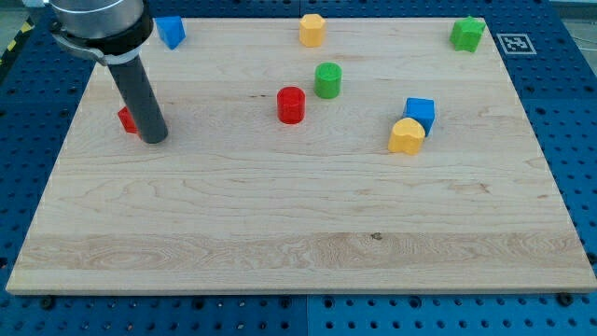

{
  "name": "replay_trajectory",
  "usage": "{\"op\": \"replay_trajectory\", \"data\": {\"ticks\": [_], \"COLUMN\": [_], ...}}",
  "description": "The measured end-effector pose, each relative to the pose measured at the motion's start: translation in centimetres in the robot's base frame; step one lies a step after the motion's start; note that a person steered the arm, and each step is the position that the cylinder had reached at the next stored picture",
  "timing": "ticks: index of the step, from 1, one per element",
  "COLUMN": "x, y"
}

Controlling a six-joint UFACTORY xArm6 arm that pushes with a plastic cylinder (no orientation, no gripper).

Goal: Push the red circle towards the bottom center of the board

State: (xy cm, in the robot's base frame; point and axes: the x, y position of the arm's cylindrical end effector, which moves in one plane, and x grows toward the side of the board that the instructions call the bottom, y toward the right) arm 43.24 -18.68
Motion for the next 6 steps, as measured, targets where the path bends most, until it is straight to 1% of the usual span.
{"op": "replay_trajectory", "data": {"ticks": [1, 2, 4, 5, 6], "x": [0.0, 0.0, 0.0, -0.7, -2.9], "y": [0.0, 3.1, 5.2, 5.3, 5.6]}}
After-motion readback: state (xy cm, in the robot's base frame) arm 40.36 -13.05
